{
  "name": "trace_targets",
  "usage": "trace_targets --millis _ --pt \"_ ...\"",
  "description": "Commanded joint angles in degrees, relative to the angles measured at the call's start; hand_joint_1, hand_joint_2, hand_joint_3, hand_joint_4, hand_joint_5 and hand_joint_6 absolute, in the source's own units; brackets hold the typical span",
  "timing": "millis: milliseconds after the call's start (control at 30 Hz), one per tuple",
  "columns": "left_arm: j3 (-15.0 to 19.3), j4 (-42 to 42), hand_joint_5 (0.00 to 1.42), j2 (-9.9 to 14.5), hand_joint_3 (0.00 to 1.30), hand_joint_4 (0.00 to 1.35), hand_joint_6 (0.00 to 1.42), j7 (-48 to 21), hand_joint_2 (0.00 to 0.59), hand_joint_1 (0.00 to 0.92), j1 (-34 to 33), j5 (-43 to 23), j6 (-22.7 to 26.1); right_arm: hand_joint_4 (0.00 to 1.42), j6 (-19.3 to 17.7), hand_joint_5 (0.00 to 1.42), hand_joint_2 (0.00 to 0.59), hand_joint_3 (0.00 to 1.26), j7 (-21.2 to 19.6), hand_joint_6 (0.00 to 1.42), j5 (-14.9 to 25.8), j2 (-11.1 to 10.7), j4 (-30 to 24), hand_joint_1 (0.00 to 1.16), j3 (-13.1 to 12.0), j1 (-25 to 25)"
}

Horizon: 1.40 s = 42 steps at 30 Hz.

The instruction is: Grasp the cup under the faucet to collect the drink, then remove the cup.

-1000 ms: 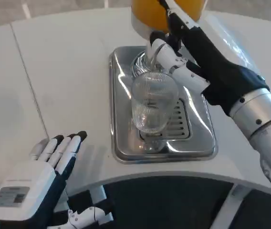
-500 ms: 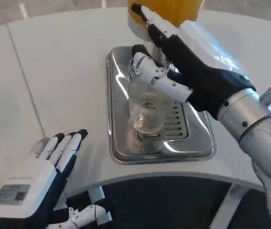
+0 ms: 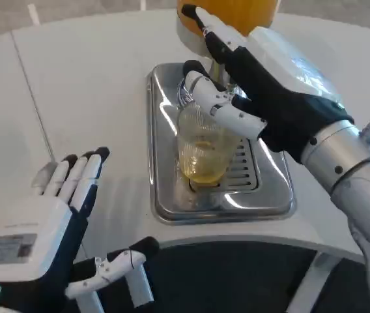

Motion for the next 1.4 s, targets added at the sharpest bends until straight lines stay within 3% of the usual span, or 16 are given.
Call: trace_targets --millis 33,667,1033,1400 --pt "-1.3 0.3 0.01 -0.4 0.0 0.0 0.0 0.5 0.121 0.0 -0.8 1.0 0.5 0.0 -0.1 0.0 0.586 0.0 0.1 0.0 0.1 1.1 -1.8 0.0 0.4 1.6" --pt "-6.2 4.7 0.02 -0.5 0.0 0.0 0.01 0.5 0.114 0.004 -6.6 2.8 2.2 0.0 3.6 0.0 0.586 0.0 1.5 0.0 -1.0 2.2 -5.6 0.0 -1.5 3.7" --pt "-7.5 7.0 0.02 -0.1 0.0 0.0 0.01 0.9 0.102 0.0 -9.2 3.4 2.6 0.0 0.5 0.0 0.586 0.0 -7.8 0.0 -5.5 4.0 -14.1 0.0 -5.9 16.9" --pt "-8.7 8.7 0.02 -0.1 0.0 0.0 0.01 1.1 0.1 0.0 -11.3 3.2 3.1 0.0 -1.8 0.0 0.586 0.0 -8.9 0.0 -8.2 3.9 -15.7 0.0 -7.1 23.7"
